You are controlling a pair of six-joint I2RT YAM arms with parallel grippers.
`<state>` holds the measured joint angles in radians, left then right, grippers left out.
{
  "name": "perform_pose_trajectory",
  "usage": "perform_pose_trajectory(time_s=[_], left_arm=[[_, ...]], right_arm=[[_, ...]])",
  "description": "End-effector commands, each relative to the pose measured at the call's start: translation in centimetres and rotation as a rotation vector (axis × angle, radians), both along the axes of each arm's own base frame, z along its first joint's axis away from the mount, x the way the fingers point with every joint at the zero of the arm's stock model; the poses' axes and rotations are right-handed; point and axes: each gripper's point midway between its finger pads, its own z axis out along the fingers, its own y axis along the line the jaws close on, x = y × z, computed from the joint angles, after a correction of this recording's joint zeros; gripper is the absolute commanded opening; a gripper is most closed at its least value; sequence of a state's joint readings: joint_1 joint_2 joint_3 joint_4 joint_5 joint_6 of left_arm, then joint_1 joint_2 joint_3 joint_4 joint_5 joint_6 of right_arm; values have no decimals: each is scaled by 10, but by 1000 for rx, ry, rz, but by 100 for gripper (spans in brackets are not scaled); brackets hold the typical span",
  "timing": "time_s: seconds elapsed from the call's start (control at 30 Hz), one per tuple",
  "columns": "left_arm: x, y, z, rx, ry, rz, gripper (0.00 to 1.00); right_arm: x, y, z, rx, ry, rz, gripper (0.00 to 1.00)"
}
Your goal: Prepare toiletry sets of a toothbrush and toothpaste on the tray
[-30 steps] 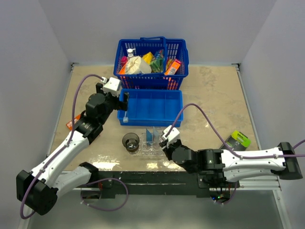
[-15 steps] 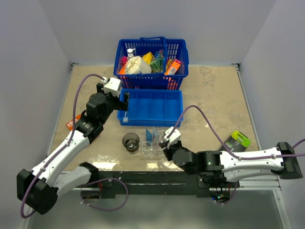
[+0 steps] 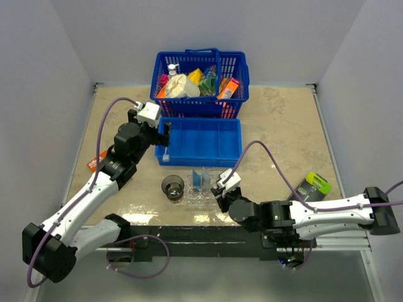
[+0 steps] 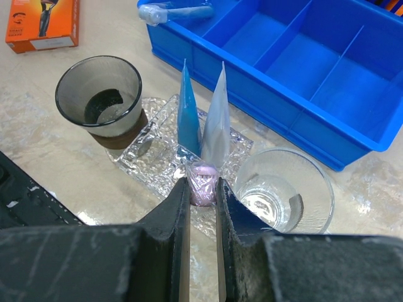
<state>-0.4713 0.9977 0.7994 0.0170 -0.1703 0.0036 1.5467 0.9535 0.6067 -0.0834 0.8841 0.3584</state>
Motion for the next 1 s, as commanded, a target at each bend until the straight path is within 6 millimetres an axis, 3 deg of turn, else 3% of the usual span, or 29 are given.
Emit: perform_pose_trajectory(time_s=[0.0,0.27,0.5,0.7,0.97], left_arm=[[3,-1,13,-14,-34,-2,95],[3,-1,13,-13,-33,-3,95],[3,-2,12,-12,-30,-5,95],[4,-2,12,-12,-30,-6,95],[4,-2,11,-12,-28,-6,95]], right_arm=[[4,-4,11,74,-16,-57,0],[3,-5,8,55,1,-65,2],[0,-5,8,53,9,-65,28],[-1,-5,12,61,9,-64,45],[-2,-7,21,86,15,-67,56]])
